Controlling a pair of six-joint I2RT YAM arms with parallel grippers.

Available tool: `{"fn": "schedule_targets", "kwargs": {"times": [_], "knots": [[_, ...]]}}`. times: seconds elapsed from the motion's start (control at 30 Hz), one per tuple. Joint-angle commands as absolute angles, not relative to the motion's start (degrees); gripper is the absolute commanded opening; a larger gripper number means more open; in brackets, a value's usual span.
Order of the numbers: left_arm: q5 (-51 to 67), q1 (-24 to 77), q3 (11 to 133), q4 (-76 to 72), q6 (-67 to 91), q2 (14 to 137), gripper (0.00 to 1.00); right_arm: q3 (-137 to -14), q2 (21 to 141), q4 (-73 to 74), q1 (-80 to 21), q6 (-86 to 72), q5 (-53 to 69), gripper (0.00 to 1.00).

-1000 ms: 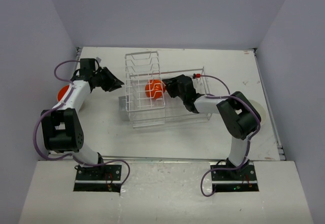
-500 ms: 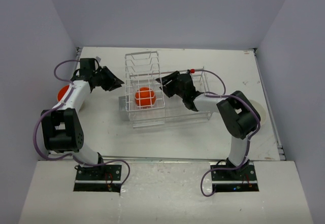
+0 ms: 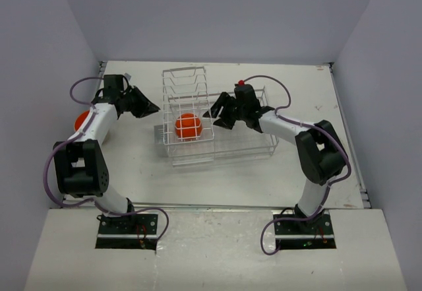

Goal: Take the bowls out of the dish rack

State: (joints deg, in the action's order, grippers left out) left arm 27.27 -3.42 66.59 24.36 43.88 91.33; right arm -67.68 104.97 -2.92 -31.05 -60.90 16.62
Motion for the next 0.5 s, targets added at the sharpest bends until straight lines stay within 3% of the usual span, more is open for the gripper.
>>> {"fn": "schedule_targets", "kwargs": {"times": [0.0,0.2,0.33,0.47], "knots": [[29.1,-4.0,70.1,25.4,41.5,92.3,0.11,-69.3,101.8,2.4,-30.0,-54.2,25.2,0.63],[30.6,-3.9,68.8,23.4,43.9,91.9,0.07,-69.2,102.7,0.4,-29.9,-56.6,33.2,0.64],[31.6,-3.8,68.4,23.2,44.1,91.4,0.26,-67.8,103.4,-5.6,-30.6,-59.7,37.2,0.70],[31.7,-3.9,67.2,22.2,44.7,90.5,0.46,-66.5,105.2,-10.3,-30.7,-62.7,39.5,0.84]]}}
